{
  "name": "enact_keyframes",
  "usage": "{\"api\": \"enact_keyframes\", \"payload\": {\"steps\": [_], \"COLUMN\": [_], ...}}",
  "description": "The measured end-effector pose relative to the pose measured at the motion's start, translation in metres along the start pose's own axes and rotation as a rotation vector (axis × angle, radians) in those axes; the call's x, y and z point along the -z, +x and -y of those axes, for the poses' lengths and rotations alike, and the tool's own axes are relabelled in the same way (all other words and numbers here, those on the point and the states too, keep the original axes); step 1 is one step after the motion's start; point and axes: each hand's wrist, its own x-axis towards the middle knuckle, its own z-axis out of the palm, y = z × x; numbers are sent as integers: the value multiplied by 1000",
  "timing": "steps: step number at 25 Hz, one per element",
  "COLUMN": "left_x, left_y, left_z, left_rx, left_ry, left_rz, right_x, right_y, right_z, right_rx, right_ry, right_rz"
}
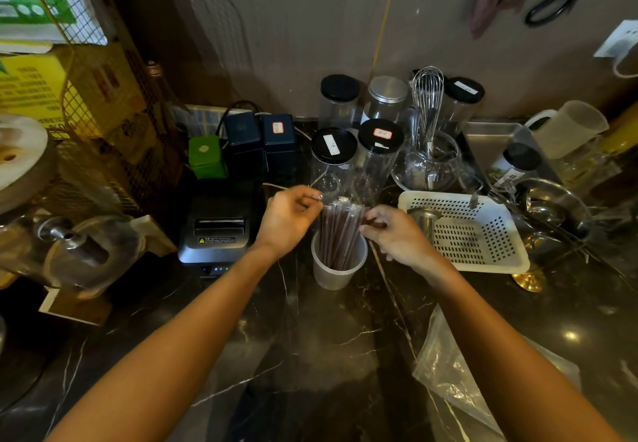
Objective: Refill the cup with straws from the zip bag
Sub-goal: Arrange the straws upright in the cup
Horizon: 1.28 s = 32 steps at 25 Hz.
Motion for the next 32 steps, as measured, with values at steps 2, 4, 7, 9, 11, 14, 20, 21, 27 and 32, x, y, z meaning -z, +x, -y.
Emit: {"api": "enact_keyframes", "payload": {"steps": [2, 4, 7, 9, 11, 14, 20, 21, 27, 32], "left_x": [9, 20, 35, 43, 49, 48, 22, 17, 0, -4], "left_y": [2, 4, 4, 1, -2, -1, -8, -11, -31, -31], "left_z": [-12, -24, -40, -53, -69, -82, -54, -49, -27, -6], "left_rx": [-22, -42, -113, -176, -225, -100, 332, 366, 480, 340], "left_ry": [-53, -109, -180, -254, -324, -477, -683, -704, -326, -76], "left_rz": [-65, -146, -309, -444, -541, -525, -200, -186, 32, -38], "right_x": [5, 10, 16, 17, 18, 20, 19, 19, 16, -1], "right_y": [-2, -1, -3, -10, -19, -26, -40, -42, -47, -41], "right_z": [6, 11, 19, 29, 39, 50, 56, 56, 48, 33], "right_rx": [-10, -3, 99, 183, 264, 294, 291, 302, 356, 269], "right_ry": [28, 107, 143, 137, 128, 138, 412, 434, 344, -2], "right_rz": [-51, -160, -310, -331, -291, -85, 152, 136, -72, -152]}}
